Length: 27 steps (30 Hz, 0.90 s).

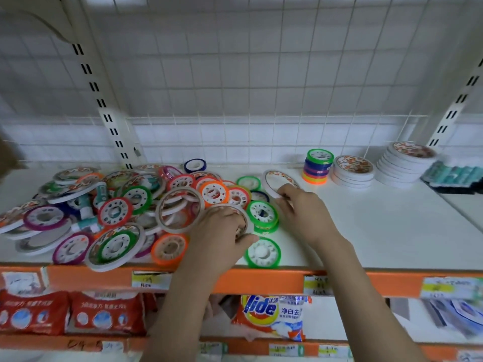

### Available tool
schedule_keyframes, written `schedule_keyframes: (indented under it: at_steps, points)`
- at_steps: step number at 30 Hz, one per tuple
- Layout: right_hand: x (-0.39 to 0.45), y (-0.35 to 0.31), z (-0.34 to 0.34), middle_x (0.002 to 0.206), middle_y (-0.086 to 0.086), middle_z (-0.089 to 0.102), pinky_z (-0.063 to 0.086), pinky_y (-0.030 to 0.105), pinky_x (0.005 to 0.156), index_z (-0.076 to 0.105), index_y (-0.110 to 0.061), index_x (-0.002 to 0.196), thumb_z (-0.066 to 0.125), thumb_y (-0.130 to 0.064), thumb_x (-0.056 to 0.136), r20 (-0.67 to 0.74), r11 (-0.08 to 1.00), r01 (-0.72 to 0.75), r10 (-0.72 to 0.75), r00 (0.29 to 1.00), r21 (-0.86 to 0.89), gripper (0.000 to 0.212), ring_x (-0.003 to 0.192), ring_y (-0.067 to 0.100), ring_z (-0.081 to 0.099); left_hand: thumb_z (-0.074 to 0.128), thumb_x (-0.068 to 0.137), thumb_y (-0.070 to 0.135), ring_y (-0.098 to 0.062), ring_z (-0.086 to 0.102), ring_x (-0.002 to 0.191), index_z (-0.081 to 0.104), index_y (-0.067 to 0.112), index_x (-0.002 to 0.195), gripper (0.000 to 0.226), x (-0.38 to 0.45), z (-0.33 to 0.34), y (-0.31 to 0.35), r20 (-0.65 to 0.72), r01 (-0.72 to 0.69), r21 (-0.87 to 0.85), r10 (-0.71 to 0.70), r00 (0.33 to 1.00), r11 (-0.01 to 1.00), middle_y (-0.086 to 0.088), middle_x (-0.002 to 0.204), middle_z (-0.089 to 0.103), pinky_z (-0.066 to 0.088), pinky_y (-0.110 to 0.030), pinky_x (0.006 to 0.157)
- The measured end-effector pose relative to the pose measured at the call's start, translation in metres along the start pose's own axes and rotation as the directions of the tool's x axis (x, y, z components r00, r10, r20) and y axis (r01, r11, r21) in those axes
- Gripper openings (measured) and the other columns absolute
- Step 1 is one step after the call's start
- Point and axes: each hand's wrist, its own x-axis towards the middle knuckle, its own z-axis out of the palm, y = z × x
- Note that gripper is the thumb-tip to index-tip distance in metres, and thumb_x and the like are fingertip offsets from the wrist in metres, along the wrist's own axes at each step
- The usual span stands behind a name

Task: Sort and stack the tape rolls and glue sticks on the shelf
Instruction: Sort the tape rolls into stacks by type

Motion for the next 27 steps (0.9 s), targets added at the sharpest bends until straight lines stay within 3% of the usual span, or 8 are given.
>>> schedule_keyframes:
  at_steps: [3, 6, 8, 10, 12, 15, 21, 27]
  points:
    - [-0.013, 0.000, -0.001, 0.106, 0.014, 0.067, 0.047, 0.040, 0.075, 0.058, -0.013, 0.113, 0.049, -0.020, 0.094, -0.010, 1.000, -0.008, 0.008, 1.000, -0.007, 0.023, 0.097, 0.035, 0.058, 0.049, 0.089, 0.050, -0.014, 0.047, 0.092, 0.063, 0.020, 0.083, 0.034, -0.006, -0.003, 0.004, -0.005, 0.013, 0.018, -0.013, 1.000, 1.000, 0.008, 0.084, 0.053, 0.034, -0.029, 0.094]
    - [-0.022, 0.001, -0.002, 0.107, 0.014, 0.067, 0.045, 0.039, 0.074, 0.058, -0.012, 0.115, 0.049, -0.019, 0.094, -0.020, 1.000, -0.003, 0.003, 1.000, -0.010, 0.024, 0.097, 0.036, 0.058, 0.047, 0.092, 0.044, -0.013, 0.044, 0.075, 0.037, 0.028, 0.057, 0.040, -0.011, -0.005, 0.008, -0.026, 0.045, 0.008, -0.045, 0.999, 0.999, 0.013, 0.065, 0.035, 0.036, -0.033, 0.084]
    - [-0.027, 0.001, -0.002, 0.106, 0.013, 0.067, 0.044, 0.038, 0.074, 0.058, -0.012, 0.115, 0.050, -0.018, 0.094, -0.028, 1.000, 0.002, -0.003, 1.000, -0.011, 0.023, 0.097, 0.036, 0.058, 0.047, 0.093, 0.039, -0.013, 0.039, 0.068, 0.029, 0.028, 0.055, 0.043, -0.012, -0.007, 0.011, -0.073, 0.051, -0.001, -0.050, 0.996, 0.999, 0.012, 0.059, 0.032, 0.039, -0.036, 0.081]
    - [-0.032, 0.003, -0.004, 0.106, 0.013, 0.067, 0.045, 0.038, 0.074, 0.058, -0.012, 0.114, 0.051, -0.019, 0.095, -0.035, 1.000, 0.007, -0.008, 0.999, -0.009, 0.022, 0.096, 0.035, 0.059, 0.046, 0.094, 0.034, -0.016, 0.044, 0.068, 0.042, 0.027, 0.062, 0.033, -0.014, -0.009, 0.014, -0.124, 0.052, -0.045, -0.057, 0.991, 0.998, 0.009, 0.061, 0.041, 0.040, -0.037, 0.077]
    - [-0.037, 0.006, -0.007, 0.105, 0.012, 0.067, 0.045, 0.037, 0.073, 0.059, -0.012, 0.114, 0.051, -0.020, 0.095, -0.042, 1.000, 0.008, -0.009, 0.999, -0.005, 0.022, 0.095, 0.034, 0.059, 0.043, 0.096, 0.031, -0.020, 0.055, 0.075, 0.061, 0.018, 0.083, 0.026, -0.013, -0.012, 0.018, -0.166, 0.071, -0.068, -0.082, 0.983, 0.995, 0.003, 0.074, 0.058, 0.039, -0.033, 0.069]
    - [-0.044, 0.014, -0.015, 0.103, 0.011, 0.067, 0.041, 0.034, 0.070, 0.059, -0.011, 0.113, 0.051, -0.019, 0.095, -0.056, 1.000, 0.011, -0.011, 0.998, -0.007, 0.021, 0.094, 0.032, 0.059, 0.042, 0.097, 0.030, -0.023, 0.060, 0.084, 0.065, 0.015, 0.107, 0.029, -0.010, -0.014, 0.027, -0.229, 0.070, -0.098, -0.091, 0.969, 0.993, -0.003, 0.092, 0.067, 0.044, -0.035, 0.071]
    - [-0.061, 0.048, -0.045, 0.101, 0.012, 0.066, 0.040, 0.035, 0.069, 0.060, -0.009, 0.111, 0.051, -0.017, 0.094, -0.074, 0.998, -0.042, 0.038, 0.997, -0.051, 0.021, 0.092, 0.034, 0.058, 0.045, 0.088, 0.028, -0.028, 0.062, 0.067, 0.069, 0.011, 0.081, 0.030, 0.010, 0.002, 0.060, -0.362, -0.034, -0.073, 0.005, 0.932, 0.997, -0.005, 0.071, 0.067, 0.047, -0.038, 0.066]
    - [-0.077, 0.096, -0.081, 0.099, 0.014, 0.066, 0.038, 0.033, 0.067, 0.062, -0.009, 0.111, 0.052, -0.015, 0.093, -0.133, 0.986, -0.146, 0.134, 0.982, -0.084, 0.022, 0.092, 0.035, 0.058, 0.046, 0.086, 0.029, -0.027, 0.061, 0.070, 0.070, 0.014, 0.082, 0.029, 0.034, 0.030, 0.109, -0.373, -0.131, -0.103, 0.084, 0.924, 0.986, -0.001, 0.073, 0.068, 0.049, -0.041, 0.070]
